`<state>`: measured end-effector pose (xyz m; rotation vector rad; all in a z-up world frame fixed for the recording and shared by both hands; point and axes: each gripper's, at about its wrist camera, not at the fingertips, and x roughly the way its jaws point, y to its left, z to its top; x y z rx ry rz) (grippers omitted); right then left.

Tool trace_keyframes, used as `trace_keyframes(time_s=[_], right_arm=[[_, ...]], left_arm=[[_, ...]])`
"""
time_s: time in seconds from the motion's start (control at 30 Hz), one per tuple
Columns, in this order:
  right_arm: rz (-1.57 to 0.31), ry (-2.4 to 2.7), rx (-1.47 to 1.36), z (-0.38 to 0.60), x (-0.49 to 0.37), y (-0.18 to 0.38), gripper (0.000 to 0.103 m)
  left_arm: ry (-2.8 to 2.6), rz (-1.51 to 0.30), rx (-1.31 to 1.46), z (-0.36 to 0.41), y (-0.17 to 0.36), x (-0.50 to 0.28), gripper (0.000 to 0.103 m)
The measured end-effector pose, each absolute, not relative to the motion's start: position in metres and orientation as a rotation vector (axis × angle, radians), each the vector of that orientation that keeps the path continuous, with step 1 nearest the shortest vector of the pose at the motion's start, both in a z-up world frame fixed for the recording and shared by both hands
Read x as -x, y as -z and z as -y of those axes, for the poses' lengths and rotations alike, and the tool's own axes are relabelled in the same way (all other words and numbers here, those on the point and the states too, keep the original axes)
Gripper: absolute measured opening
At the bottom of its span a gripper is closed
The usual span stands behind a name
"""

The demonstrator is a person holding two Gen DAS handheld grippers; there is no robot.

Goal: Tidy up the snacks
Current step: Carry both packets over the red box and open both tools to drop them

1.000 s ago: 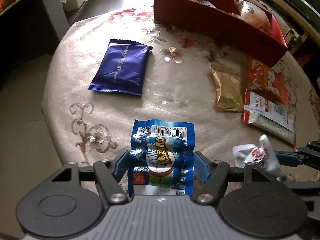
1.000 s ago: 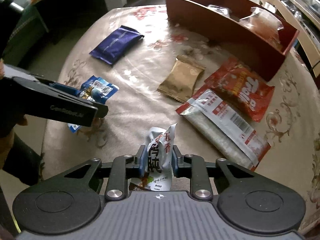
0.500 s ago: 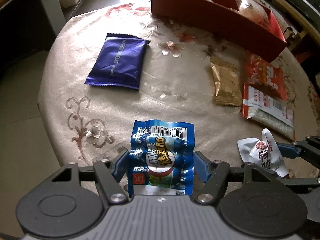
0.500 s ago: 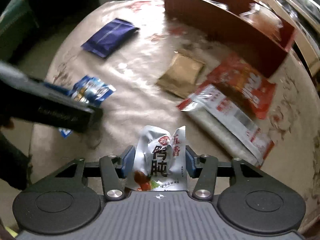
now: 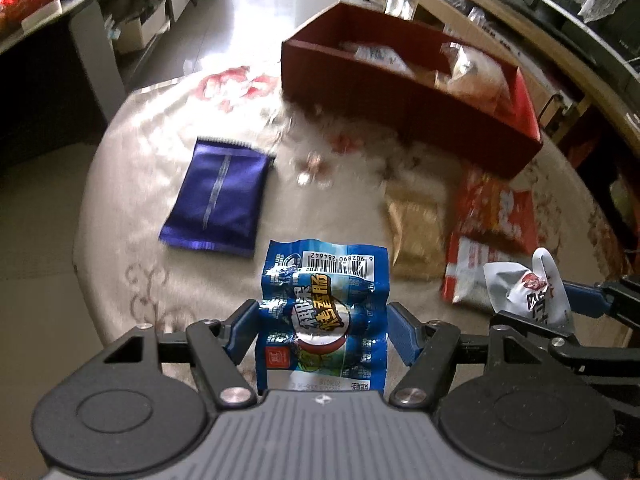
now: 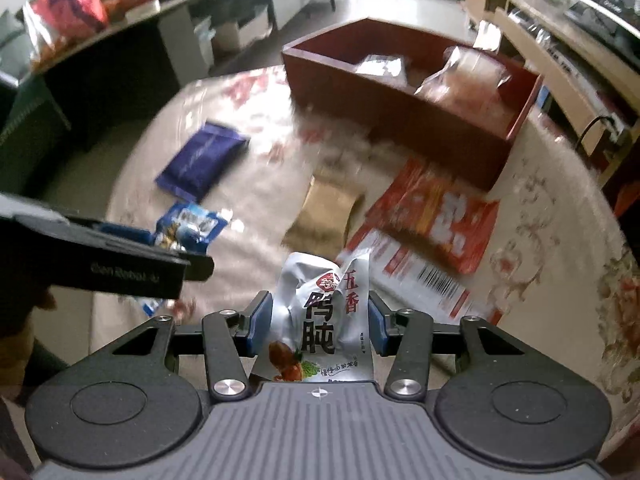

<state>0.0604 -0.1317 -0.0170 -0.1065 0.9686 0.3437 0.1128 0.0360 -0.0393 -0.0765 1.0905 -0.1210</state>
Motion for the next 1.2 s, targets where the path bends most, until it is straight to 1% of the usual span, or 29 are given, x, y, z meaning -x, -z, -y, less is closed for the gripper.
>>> trace_keyframes(time_s=[0.33,0.6,0.8,1.2], right_arm=[[-0.870,-0.300,0.063,0.146,-0.092,-0.012,0.057],[-0.805,-0.251,0.022,0.160,-0.127,-0.029,0.057],[-0.767,-0.221,0.000,0.169,-0.153,-0.040,0.058],[-0.752,-0.186,0.002,0.176,-0.195,-0.041,0.058]], left_arm=[[0.146,-0.997,0.061,-0.011,0.006,-0.154,0.072],[0.146,-0.942,0.040,0.008,-0.010,-0.189,0.072],[0.139,-0.920,0.024,0.021,-0.015,-0.216,0.072],[0.099,-0.874,-0.007,0.039,-0.017,-0.266,0.072]])
